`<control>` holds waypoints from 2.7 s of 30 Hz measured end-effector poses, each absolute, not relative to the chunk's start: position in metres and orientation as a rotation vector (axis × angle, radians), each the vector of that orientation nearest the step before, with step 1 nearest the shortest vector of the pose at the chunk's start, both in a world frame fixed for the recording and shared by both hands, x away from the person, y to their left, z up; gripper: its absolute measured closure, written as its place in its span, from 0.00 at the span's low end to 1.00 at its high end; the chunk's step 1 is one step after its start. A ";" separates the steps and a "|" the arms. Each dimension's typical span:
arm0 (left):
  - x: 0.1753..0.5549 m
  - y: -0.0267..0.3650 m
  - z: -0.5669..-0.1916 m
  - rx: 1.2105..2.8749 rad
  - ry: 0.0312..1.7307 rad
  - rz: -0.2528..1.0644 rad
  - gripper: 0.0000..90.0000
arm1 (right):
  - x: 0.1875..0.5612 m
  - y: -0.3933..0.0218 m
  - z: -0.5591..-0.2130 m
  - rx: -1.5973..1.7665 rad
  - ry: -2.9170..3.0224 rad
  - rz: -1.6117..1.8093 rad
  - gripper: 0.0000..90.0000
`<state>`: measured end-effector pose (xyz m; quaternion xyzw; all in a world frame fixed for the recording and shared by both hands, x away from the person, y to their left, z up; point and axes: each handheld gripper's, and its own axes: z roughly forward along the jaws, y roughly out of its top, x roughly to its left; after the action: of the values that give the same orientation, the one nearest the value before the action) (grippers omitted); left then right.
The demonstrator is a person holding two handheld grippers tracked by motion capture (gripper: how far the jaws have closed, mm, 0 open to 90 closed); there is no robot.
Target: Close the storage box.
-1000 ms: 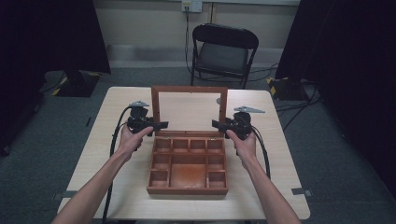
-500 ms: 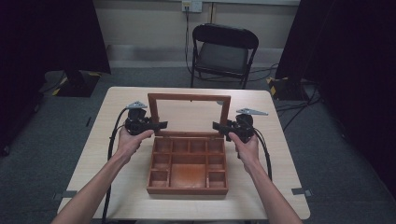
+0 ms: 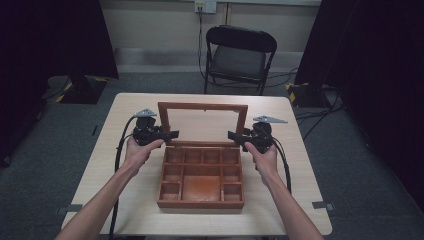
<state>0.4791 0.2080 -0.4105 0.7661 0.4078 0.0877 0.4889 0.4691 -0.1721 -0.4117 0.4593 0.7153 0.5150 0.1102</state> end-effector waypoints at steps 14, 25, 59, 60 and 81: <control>0.470 0.208 -0.409 1.871 0.977 0.234 0.50 | 0.463 -0.172 -0.399 1.315 2.120 1.523 0.47; 0.455 0.211 -0.400 1.884 0.953 0.264 0.42 | 0.453 -0.173 -0.396 1.335 2.152 1.490 0.44; 0.433 0.219 -0.399 1.853 0.943 0.213 0.38 | 0.421 -0.182 -0.405 1.333 2.200 1.402 0.28; 0.433 0.219 -0.399 1.853 0.942 0.213 0.38 | 0.419 -0.186 -0.405 1.351 2.188 1.397 0.28; 0.427 0.217 -0.399 1.872 0.914 0.216 0.36 | 0.424 -0.222 -0.390 1.401 2.069 1.332 0.42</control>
<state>0.4271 0.2171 -0.3988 0.7742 0.3778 0.0894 0.4999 0.4243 -0.2216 -0.3900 0.4890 0.7218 0.4647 0.1545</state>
